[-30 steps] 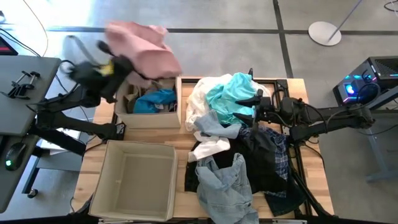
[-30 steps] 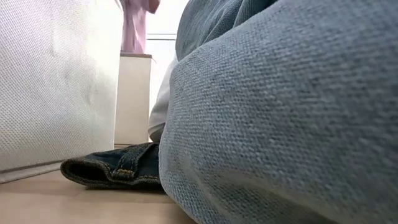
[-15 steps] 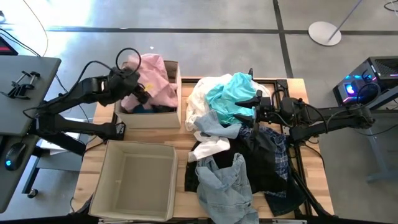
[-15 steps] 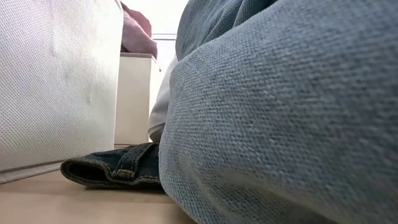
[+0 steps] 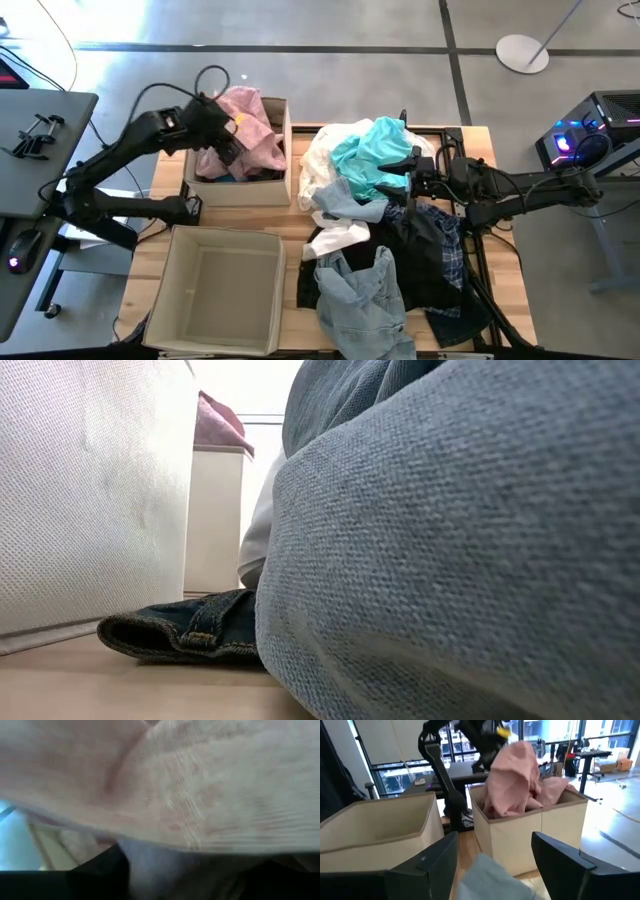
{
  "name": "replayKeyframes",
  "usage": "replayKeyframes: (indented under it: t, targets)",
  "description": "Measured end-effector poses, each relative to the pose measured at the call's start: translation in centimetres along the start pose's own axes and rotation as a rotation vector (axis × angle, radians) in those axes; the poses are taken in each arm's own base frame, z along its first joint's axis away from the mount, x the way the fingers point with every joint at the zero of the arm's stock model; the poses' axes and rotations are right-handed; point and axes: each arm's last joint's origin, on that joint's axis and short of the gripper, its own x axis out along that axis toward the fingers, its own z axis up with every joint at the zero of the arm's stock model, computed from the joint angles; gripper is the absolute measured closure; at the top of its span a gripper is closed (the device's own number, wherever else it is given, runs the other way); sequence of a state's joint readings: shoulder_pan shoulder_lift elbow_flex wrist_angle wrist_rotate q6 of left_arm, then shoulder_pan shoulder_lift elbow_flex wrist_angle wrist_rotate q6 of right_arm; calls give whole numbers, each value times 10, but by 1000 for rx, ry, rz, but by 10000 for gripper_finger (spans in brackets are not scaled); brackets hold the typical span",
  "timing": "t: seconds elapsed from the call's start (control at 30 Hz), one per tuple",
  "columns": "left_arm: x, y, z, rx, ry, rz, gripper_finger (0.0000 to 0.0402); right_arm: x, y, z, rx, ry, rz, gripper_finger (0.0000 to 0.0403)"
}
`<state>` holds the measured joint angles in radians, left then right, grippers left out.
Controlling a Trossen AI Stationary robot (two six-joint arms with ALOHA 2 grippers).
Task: Sort clothes
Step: Put the pink shirt into the top brown laundry organizer
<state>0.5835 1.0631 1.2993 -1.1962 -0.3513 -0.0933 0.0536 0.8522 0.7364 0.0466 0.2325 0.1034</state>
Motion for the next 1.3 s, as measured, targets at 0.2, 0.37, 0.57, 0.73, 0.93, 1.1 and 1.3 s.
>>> replayKeyframes:
  t: [0.2,0.37,0.57,0.73,0.93,1.1,1.3]
  targets:
    - [-44,15,7,-37,-87,-10,173,5,1,-5,23,35,-4,162]
    - [-69,25,6,-95,-97,-13,172,11,2,-10,15,62,-7,162]
    - [-64,21,23,-70,-267,-38,177,17,3,-14,9,78,-9,162]
    - [-13,-2,32,-10,-230,-154,214,20,3,-15,10,85,-10,162]
    - [79,-32,-4,63,156,-197,272,20,3,-16,15,93,-12,162]
    - [136,-43,-35,83,409,-186,311,20,3,-16,16,94,-12,162]
    - [138,-41,-17,79,393,-172,335,20,3,-15,19,82,-10,162]
